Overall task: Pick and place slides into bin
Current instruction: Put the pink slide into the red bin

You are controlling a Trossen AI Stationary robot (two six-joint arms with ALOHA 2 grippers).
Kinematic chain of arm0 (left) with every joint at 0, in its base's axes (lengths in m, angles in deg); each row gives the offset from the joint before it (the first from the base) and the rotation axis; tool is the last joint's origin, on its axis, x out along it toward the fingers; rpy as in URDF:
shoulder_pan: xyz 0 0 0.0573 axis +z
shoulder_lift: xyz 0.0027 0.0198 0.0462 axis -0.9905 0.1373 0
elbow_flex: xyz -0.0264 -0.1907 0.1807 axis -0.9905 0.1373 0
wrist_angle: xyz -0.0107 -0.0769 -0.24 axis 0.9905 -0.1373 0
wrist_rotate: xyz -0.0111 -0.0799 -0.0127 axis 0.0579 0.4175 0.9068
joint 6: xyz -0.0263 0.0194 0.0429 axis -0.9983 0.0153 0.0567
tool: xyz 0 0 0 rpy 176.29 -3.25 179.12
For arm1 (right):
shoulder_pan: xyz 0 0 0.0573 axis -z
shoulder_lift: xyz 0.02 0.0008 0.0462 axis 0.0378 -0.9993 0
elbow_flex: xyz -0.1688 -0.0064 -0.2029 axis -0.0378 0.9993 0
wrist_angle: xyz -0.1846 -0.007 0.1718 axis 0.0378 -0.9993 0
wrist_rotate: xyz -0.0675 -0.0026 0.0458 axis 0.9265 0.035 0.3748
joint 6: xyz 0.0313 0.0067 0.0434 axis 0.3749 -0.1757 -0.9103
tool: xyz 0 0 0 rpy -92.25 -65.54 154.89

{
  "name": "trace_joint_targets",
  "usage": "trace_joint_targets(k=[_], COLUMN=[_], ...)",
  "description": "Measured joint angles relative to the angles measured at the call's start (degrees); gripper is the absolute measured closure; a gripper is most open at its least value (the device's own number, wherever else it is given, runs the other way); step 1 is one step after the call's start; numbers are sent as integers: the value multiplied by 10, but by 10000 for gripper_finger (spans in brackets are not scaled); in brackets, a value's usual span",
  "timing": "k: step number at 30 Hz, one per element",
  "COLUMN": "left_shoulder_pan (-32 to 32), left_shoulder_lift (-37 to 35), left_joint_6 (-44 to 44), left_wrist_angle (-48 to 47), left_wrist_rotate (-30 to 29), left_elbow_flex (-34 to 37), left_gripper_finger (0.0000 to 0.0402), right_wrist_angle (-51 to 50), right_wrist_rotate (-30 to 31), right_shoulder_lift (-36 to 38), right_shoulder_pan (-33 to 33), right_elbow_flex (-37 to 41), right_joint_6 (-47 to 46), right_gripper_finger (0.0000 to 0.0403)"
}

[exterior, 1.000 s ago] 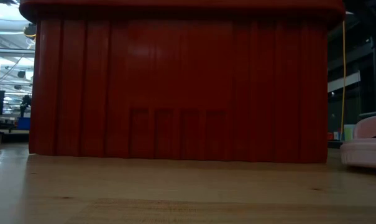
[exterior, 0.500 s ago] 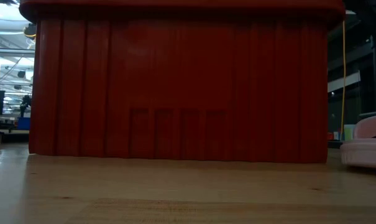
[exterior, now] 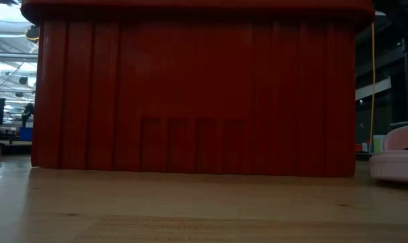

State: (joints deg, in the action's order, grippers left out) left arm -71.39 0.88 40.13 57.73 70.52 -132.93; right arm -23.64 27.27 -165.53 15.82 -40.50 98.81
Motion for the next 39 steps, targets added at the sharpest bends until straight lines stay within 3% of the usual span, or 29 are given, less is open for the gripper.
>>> trace_joint_targets(k=[16, 20, 25, 32, 39], left_shoulder_pan=[0, 0, -6, -9, -9], left_shoulder_lift=[0, 0, -7, -20, -38], left_joint_6=[-35, -37, -22, -35, -65], left_wrist_angle=[3, 7, 10, 2, -35], left_wrist_rotate=[28, 33, 45, 44, 44], left_elbow_flex=[0, 0, 0, 0, 0], left_gripper_finger=[400, 400, 399, 399, 400], right_wrist_angle=[49, 41, -11, -47, -129], right_wrist_rotate=[-2, -35, -68, 119, 175], right_shoulder_lift=[0, 0, 1, 19, 104], right_shoulder_pan=[0, -6, -38, -105, -205], right_elbow_flex=[0, 0, 0, 0, 0], right_joint_6=[-2, -69, -73, -90, -199], right_gripper_finger=[254, 254, 254, 260, 301])
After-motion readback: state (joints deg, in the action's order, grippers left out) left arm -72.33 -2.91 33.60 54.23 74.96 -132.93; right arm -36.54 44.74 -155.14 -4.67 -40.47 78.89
